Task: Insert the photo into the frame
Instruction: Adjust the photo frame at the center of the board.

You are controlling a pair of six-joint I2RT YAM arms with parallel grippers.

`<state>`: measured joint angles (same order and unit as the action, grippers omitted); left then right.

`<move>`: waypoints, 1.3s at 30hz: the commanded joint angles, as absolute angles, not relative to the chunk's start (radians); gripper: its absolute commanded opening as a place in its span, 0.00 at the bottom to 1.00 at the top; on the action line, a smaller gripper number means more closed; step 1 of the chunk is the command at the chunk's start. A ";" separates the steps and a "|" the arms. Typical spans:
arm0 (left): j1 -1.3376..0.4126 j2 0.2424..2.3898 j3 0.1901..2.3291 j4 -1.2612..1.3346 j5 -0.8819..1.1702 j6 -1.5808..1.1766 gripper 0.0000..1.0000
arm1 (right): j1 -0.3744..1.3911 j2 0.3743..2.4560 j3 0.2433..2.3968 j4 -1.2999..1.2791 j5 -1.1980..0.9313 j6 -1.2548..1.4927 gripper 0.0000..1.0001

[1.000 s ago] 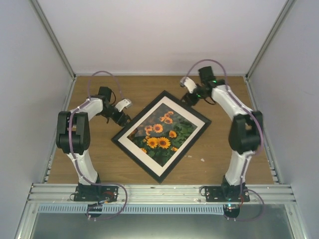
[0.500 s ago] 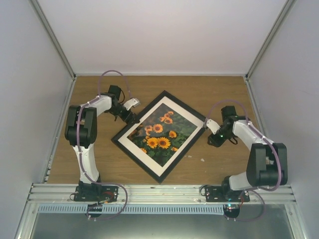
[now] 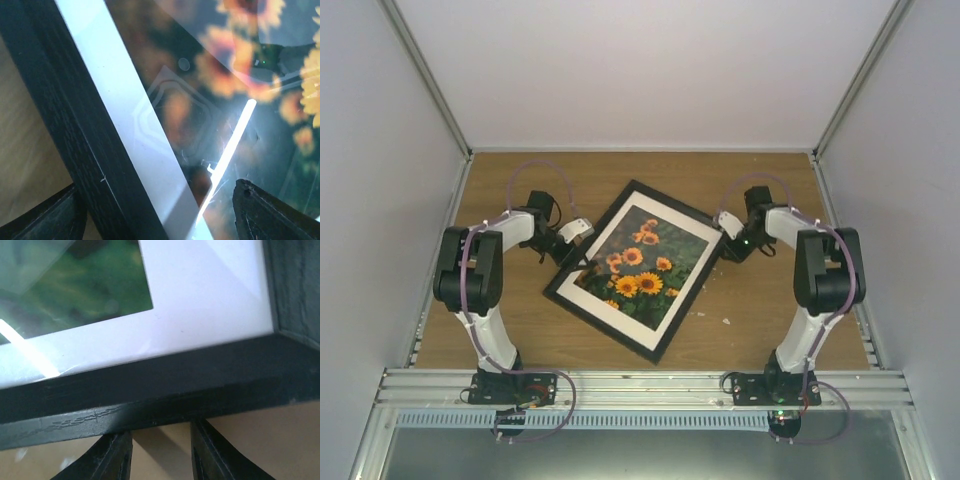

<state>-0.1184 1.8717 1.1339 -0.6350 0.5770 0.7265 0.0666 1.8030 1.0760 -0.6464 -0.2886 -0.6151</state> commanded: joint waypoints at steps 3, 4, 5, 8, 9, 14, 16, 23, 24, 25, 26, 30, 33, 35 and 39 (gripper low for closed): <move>-0.126 1.808 1.018 -0.647 0.618 0.724 0.79 | 0.161 2.023 1.322 -0.535 -0.337 -0.541 0.34; -0.125 1.801 1.007 -0.632 0.607 0.710 0.79 | 0.172 2.049 1.359 -0.541 -0.341 -0.534 0.34; -0.118 1.794 1.001 -0.620 0.601 0.698 0.79 | 0.180 2.064 1.387 -0.542 -0.349 -0.526 0.34; -0.091 1.788 1.005 -0.617 0.619 0.670 0.79 | 0.193 2.098 1.445 -0.542 -0.365 -0.508 0.34; -0.085 1.789 1.008 -0.625 0.633 0.669 0.79 | 0.196 2.107 1.462 -0.543 -0.366 -0.503 0.34; -0.089 1.761 0.997 -0.643 0.702 0.653 0.80 | 0.195 2.125 1.529 -0.544 -0.382 -0.479 0.35; -0.099 1.749 0.992 -0.646 0.719 0.642 0.80 | 0.197 2.139 1.572 -0.552 -0.410 -0.457 0.35; -0.125 1.675 0.937 -0.635 0.713 0.613 0.79 | 0.208 2.147 1.609 -0.590 -0.469 -0.431 0.35; -0.120 1.660 0.932 -0.626 0.697 0.601 0.80 | 0.206 2.133 1.606 -0.599 -0.477 -0.429 0.35; -0.109 1.647 0.932 -0.617 0.685 0.589 0.81 | 0.201 2.113 1.601 -0.609 -0.487 -0.427 0.36; -0.094 1.638 0.940 -0.611 0.674 0.577 0.82 | 0.194 2.091 1.592 -0.616 -0.499 -0.421 0.36; -0.020 1.622 1.016 -0.621 0.636 0.539 0.92 | 0.155 1.990 1.550 -0.650 -0.509 -0.413 0.37; 0.036 1.616 1.087 -0.645 0.642 0.526 0.95 | 0.117 1.916 1.503 -0.669 -0.508 -0.428 0.38; 0.048 1.619 1.123 -0.660 0.631 0.525 0.97 | 0.102 1.873 1.447 -0.671 -0.479 -0.464 0.38; 0.058 1.612 1.145 -0.651 0.615 0.506 0.97 | 0.102 1.816 1.284 -0.638 -0.420 -0.557 0.37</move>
<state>0.0532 1.6451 1.1240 -0.6468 0.6178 0.5331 0.1009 1.8549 1.4197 -0.6334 -0.4644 -0.4667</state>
